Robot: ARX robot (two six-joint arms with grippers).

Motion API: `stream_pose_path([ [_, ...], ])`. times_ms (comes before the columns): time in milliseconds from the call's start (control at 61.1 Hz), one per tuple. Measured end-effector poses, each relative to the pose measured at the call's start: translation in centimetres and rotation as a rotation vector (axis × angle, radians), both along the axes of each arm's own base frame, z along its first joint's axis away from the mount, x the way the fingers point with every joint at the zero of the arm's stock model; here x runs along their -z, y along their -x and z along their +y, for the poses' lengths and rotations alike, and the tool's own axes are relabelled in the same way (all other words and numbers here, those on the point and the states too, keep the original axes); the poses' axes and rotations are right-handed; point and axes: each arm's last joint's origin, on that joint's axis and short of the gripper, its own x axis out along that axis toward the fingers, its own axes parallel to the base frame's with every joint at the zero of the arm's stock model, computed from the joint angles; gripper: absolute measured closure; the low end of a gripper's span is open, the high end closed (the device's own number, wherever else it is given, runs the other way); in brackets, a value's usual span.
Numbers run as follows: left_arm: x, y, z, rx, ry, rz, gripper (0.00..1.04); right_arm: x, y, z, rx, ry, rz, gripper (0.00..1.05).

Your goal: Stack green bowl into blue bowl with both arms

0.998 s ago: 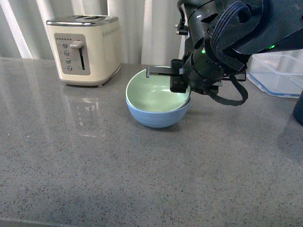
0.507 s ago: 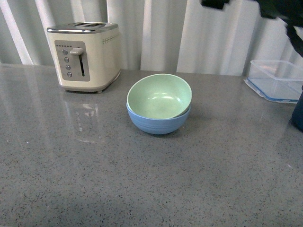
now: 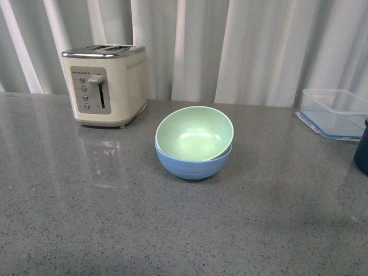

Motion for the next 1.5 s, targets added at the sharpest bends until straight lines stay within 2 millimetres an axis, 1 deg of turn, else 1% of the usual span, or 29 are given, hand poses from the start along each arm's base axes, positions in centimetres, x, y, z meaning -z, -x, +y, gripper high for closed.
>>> stream_pose_path([
  [98, 0.0, 0.0, 0.0, 0.000, 0.000, 0.000, 0.07, 0.7, 1.8, -1.0, 0.010, -0.001, -0.006, 1.04],
  [213, 0.0, 0.0, 0.0, 0.000, 0.000, 0.000, 0.07, 1.3, 3.2, -1.6, 0.008, -0.001, -0.004, 1.04],
  [409, 0.0, 0.0, 0.0, 0.000, 0.000, 0.000, 0.07, 2.0, 5.0, -2.3, 0.009, -0.001, -0.002, 1.04],
  [474, 0.0, 0.0, 0.0, 0.000, 0.000, 0.000, 0.07, 2.2, 5.6, -2.9, -0.013, -0.002, 0.000, 1.04],
  [556, 0.0, 0.0, 0.0, 0.000, 0.000, 0.000, 0.07, 2.3, 6.2, -3.4, 0.010, -0.003, -0.001, 1.04],
  [638, 0.0, 0.0, 0.0, 0.000, 0.000, 0.000, 0.07, 2.4, 6.7, -3.4, 0.012, -0.002, -0.004, 1.04],
  [703, 0.0, 0.0, 0.0, 0.001, 0.000, 0.000, 0.07, 3.0, 7.2, -3.4, 0.011, -0.003, -0.019, 1.04],
  [785, 0.0, 0.0, 0.0, 0.000, 0.000, 0.000, 0.07, 3.7, 7.7, -3.4, 0.011, -0.002, 0.006, 1.04],
  [1080, 0.0, 0.0, 0.0, 0.000, 0.000, 0.000, 0.07, 3.2, 9.0, -3.4, 0.009, -0.003, -0.014, 1.04],
  [1505, 0.0, 0.0, 0.0, 0.000, 0.000, 0.000, 0.07, 2.9, 10.3, -3.4, 0.009, -0.003, -0.023, 1.04],
])
